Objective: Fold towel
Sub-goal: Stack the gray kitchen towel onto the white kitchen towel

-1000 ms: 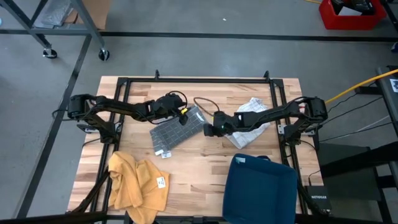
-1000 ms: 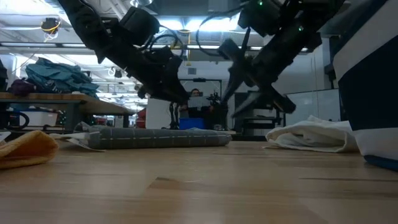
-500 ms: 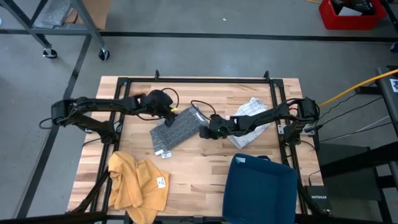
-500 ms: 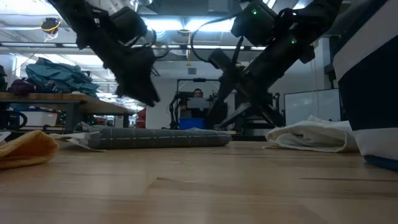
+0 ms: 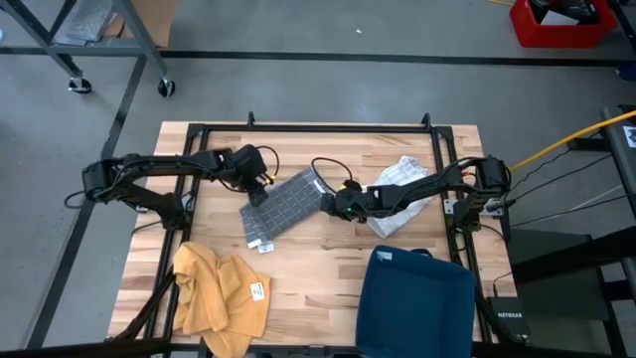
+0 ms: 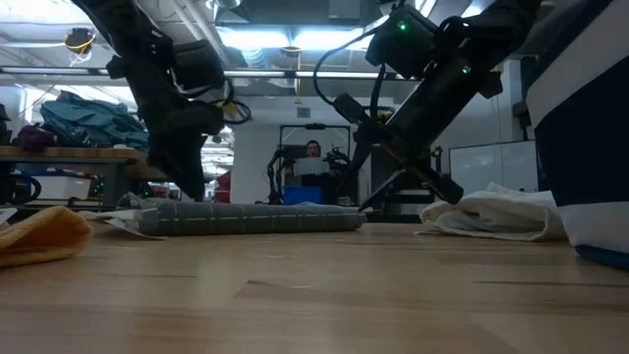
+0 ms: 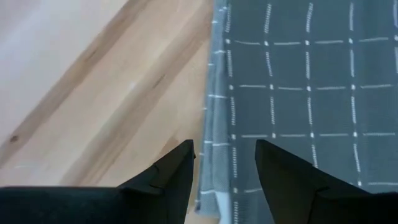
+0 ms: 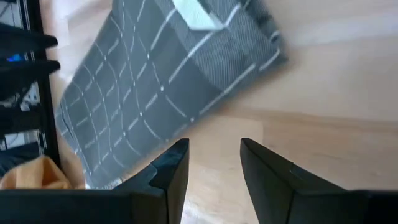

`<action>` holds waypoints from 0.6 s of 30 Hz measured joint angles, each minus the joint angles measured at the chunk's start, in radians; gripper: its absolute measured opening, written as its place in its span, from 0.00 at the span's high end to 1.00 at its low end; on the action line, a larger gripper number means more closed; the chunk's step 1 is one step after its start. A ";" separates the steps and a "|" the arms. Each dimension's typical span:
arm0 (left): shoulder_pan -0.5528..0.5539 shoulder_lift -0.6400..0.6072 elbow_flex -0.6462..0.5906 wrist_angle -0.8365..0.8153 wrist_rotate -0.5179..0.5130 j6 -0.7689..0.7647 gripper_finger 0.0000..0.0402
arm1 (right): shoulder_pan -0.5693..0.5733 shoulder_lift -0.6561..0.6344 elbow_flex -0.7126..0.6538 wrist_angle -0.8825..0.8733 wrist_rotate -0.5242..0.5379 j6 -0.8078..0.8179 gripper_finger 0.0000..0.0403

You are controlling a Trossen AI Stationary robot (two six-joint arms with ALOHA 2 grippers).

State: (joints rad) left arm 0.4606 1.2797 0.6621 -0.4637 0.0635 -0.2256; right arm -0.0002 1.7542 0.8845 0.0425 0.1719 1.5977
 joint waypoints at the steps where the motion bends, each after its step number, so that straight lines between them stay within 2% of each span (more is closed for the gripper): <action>1: 0.007 0.000 0.000 0.001 0.000 -0.001 0.59 | 0.000 0.000 0.000 -0.001 0.006 0.000 0.63; 8: 0.063 0.000 0.000 0.001 0.006 -0.006 0.59 | -0.007 0.023 0.000 0.017 0.009 0.006 0.63; 13: 0.072 0.000 0.000 -0.012 0.074 -0.008 0.59 | -0.015 0.033 0.000 0.068 -0.014 0.025 0.63; 18: 0.069 0.000 0.000 -0.056 0.084 -0.005 0.59 | -0.013 0.032 0.000 0.065 0.005 0.020 0.63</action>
State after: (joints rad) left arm 0.5301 1.2797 0.6617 -0.5197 0.1471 -0.2302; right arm -0.0135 1.7866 0.8845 0.1070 0.1764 1.6180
